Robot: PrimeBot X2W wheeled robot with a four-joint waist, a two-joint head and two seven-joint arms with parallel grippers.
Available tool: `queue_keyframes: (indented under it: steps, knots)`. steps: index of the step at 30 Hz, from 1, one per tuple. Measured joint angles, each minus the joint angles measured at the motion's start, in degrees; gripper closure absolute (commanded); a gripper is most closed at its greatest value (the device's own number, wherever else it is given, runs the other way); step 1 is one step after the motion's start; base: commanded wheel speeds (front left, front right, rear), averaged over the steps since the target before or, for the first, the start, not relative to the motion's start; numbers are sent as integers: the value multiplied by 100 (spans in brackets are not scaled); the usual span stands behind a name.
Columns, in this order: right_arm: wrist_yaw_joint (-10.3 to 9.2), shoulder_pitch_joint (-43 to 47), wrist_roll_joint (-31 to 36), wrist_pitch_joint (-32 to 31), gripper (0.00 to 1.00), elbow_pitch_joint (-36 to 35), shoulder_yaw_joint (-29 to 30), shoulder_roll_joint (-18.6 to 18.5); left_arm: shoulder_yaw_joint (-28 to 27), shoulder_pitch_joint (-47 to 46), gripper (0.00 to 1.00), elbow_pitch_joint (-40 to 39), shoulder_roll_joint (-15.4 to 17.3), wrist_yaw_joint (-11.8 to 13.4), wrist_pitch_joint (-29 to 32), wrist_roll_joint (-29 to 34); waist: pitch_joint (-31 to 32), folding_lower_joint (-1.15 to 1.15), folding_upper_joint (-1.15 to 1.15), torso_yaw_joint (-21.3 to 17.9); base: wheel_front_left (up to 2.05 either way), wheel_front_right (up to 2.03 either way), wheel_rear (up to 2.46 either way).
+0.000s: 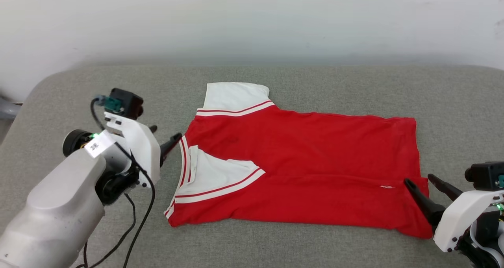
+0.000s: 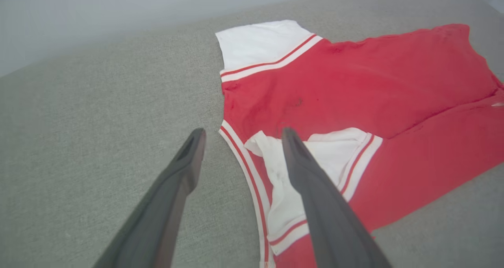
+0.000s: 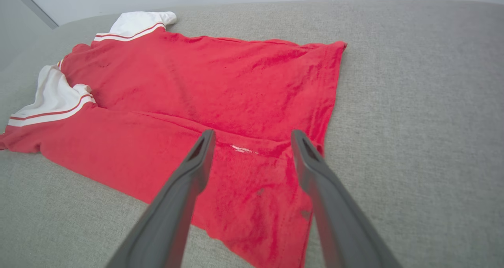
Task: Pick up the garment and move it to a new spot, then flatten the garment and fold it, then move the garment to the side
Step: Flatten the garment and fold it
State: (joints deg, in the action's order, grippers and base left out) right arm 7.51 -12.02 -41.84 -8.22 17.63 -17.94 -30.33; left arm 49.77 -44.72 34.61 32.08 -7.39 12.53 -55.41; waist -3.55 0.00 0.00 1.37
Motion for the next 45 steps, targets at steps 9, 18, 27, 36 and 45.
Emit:
queue_keyframes:
  steps: [9, 18, 27, 36, 45]
  knots:
    - [0, 170, 145, -367, 0, -256, 165, 154, 408, -33, 0, -166, 112, 0, 1969, -541, 20, 0, 0, -42, 0, 0, 0]
    - [0, 171, 207, -520, 0, -381, 242, 260, 694, 311, 0, -215, 231, 5, 2621, -737, -147, 0, 0, -176, 0, 0, 0]
    - [0, 9, 250, -569, 0, -381, 181, 339, 766, 521, 0, 131, 159, 38, 2495, -756, -382, 0, 0, -288, 0, 0, 0]
    - [0, -224, 377, -624, 0, -447, 37, 175, 826, 611, 100, 43, 254, 7, 1904, -736, -310, 0, 0, -354, 0, 0, 0]
    - [0, -582, 339, -1733, 0, -779, -258, -645, 714, 691, 100, -591, 605, 4, 1137, -632, -148, 0, 0, -377, 0, 0, 0]
